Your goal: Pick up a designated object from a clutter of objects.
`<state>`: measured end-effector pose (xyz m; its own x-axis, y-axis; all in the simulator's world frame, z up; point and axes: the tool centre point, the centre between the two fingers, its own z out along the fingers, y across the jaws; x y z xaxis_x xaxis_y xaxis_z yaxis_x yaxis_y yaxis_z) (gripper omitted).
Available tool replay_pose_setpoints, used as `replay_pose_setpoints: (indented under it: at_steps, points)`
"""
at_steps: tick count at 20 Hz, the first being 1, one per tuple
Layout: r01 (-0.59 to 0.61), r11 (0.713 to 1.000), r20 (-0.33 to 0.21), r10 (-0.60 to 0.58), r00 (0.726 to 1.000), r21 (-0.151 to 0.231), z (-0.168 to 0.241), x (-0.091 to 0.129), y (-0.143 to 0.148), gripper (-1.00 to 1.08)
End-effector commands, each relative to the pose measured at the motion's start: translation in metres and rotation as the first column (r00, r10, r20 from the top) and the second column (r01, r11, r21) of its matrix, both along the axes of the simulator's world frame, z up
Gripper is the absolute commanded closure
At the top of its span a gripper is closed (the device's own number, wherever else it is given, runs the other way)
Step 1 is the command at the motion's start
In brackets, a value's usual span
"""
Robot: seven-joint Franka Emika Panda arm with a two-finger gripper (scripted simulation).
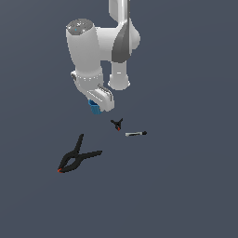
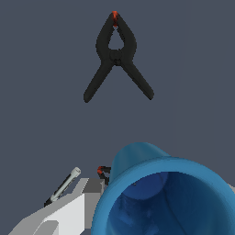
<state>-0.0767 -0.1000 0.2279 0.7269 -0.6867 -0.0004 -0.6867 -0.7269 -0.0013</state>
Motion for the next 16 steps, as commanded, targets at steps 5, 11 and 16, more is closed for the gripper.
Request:
replay_pose_setpoints:
  at_steps: [5,11,16]
  points:
    - [0.0,1.0,0.0,0.0,1.0,0.0,0.062,-0.005,-0.021,1.08]
    - [0.0,1.0,0.0,0.0,1.0,0.0,0.119,-0.007,-0.04,1.08]
    - [0.0,1.0,-0.001,0.0,1.0,-0.001,0.16,-0.008,-0.054,1.08]
